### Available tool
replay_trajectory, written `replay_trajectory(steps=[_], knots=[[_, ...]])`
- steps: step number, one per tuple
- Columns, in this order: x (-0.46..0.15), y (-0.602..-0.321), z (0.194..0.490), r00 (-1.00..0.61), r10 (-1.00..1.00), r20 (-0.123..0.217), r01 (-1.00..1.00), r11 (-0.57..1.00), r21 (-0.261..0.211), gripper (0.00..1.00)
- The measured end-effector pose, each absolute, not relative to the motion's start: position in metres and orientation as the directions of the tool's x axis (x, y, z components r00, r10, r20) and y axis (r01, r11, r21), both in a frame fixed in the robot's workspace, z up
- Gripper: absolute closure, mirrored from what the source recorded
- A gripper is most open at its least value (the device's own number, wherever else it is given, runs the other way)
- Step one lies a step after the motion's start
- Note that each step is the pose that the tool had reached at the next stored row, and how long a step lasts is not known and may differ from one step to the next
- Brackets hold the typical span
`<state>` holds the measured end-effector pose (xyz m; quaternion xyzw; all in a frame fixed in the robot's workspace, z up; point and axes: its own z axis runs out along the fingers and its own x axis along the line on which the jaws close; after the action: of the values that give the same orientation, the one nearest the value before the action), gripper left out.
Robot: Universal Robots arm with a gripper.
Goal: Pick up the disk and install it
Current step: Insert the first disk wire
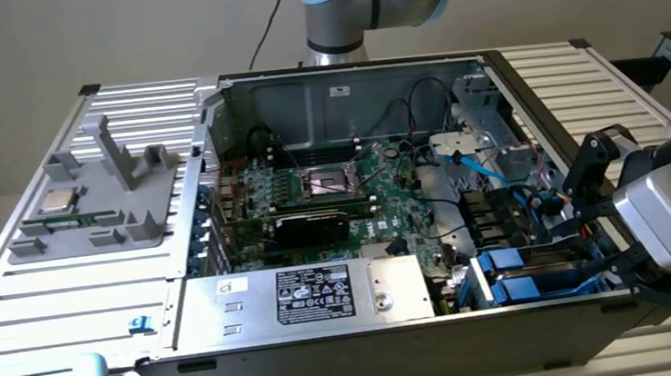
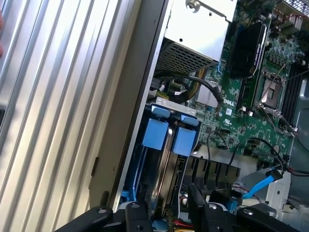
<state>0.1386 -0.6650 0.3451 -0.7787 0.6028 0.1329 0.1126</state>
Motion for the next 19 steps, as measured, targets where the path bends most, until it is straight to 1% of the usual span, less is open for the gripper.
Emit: replay_trajectory(steps=[15,19], knots=[[0.1399,-0.6609,0.3447,0.240,-0.908,-0.343,-0.968,-0.249,-0.018,0.56],[0.1408,-0.6607,0.3436,0.240,-0.906,-0.349,-0.968,-0.249,-0.020,0.56]])
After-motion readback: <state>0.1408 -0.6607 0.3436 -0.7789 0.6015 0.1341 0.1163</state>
